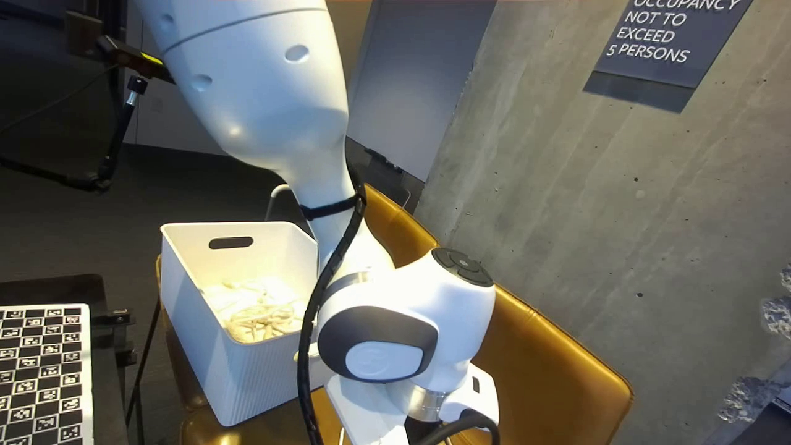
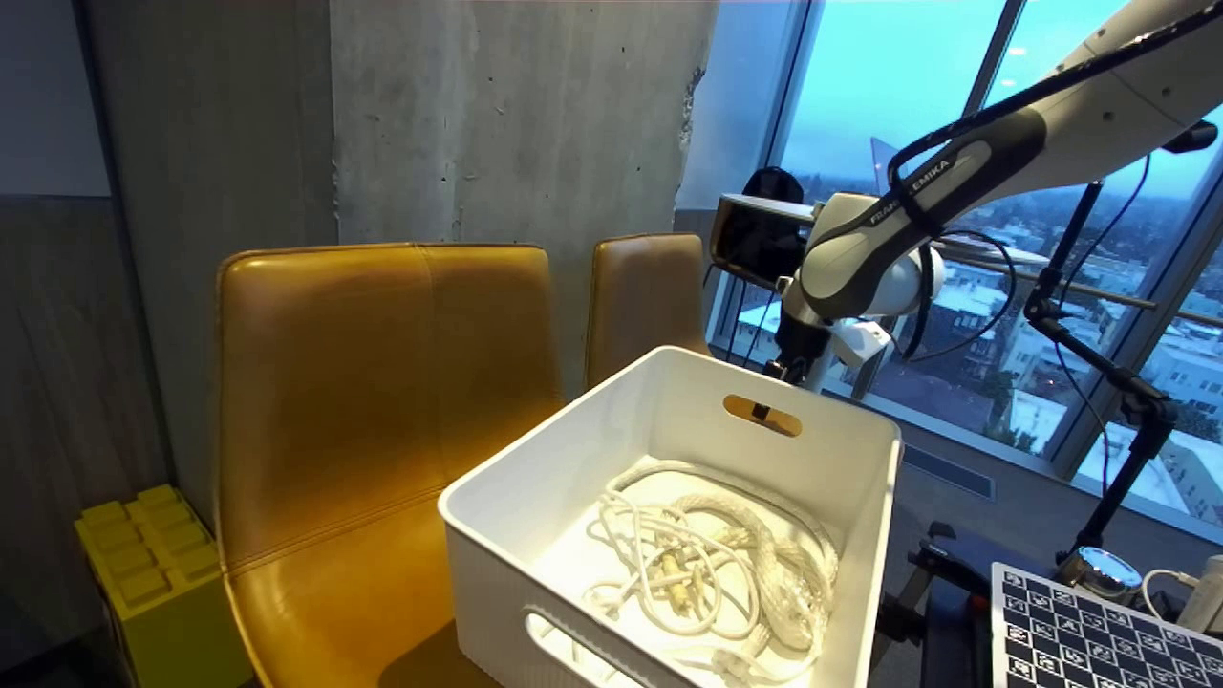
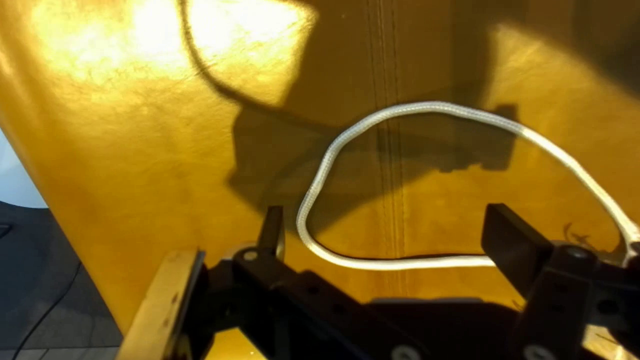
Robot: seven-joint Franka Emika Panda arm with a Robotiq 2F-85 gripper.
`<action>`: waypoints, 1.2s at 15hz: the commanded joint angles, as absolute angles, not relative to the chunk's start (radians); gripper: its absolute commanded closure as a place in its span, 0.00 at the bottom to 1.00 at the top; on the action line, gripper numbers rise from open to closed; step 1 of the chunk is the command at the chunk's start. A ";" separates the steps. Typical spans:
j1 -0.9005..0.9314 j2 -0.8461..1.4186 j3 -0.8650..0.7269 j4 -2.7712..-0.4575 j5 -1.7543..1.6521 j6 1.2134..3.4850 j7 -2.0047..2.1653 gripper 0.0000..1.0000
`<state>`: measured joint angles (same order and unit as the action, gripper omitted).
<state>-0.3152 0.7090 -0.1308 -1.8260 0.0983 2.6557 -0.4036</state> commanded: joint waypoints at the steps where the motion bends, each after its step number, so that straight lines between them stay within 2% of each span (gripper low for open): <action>1: -0.338 0.800 -0.120 -1.720 0.054 2.643 -0.355 0.00; 9: -0.343 0.943 -0.140 -1.597 0.004 2.634 -0.289 0.00; 10: -0.343 0.957 -0.145 -1.589 -0.004 2.633 -0.280 0.24; 12: -0.343 0.967 -0.146 -1.578 -0.008 2.628 -0.271 0.32; 18: -0.349 0.932 -0.153 -1.594 -0.030 2.619 -0.273 0.79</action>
<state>-0.3385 0.9272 -0.1549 -1.6130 -0.0059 2.6408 -0.2898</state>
